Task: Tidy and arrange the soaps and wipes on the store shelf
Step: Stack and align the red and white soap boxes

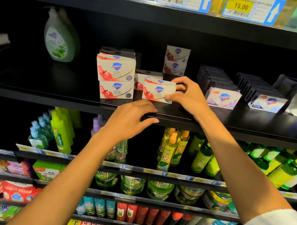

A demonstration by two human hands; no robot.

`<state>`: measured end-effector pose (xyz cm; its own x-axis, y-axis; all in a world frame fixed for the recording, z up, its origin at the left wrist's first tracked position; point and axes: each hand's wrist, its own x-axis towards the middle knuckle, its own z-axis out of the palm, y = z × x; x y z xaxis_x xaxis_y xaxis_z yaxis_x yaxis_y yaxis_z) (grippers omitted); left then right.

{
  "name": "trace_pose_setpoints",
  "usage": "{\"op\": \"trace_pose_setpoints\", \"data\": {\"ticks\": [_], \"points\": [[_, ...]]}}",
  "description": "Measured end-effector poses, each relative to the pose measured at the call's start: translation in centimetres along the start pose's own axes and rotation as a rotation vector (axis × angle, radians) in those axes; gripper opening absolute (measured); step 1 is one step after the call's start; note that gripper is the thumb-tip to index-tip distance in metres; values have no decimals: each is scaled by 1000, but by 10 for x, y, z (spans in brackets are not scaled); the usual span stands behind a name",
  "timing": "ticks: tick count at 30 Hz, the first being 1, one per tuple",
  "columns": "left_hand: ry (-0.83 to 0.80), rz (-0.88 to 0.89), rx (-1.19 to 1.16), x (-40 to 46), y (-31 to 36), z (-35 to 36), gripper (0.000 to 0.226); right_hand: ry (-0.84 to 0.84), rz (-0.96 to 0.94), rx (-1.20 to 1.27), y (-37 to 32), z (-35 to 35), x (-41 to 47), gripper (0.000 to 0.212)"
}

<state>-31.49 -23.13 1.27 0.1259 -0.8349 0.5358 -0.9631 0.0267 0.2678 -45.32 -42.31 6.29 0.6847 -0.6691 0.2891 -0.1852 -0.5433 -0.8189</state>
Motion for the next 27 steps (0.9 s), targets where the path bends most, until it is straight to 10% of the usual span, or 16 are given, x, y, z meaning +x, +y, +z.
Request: {"op": "trace_pose_setpoints", "data": {"ticks": [14,22,27], "points": [[-8,-45,-4,1,1,-3,38,105,38,-245,-12,35,35,68],[-160,-24,-39,13,-2,-10,48,121,117,350,2,8,42,27],[-343,39,-45,42,1,-17,67,311,207,263,17,4,87,45]]}}
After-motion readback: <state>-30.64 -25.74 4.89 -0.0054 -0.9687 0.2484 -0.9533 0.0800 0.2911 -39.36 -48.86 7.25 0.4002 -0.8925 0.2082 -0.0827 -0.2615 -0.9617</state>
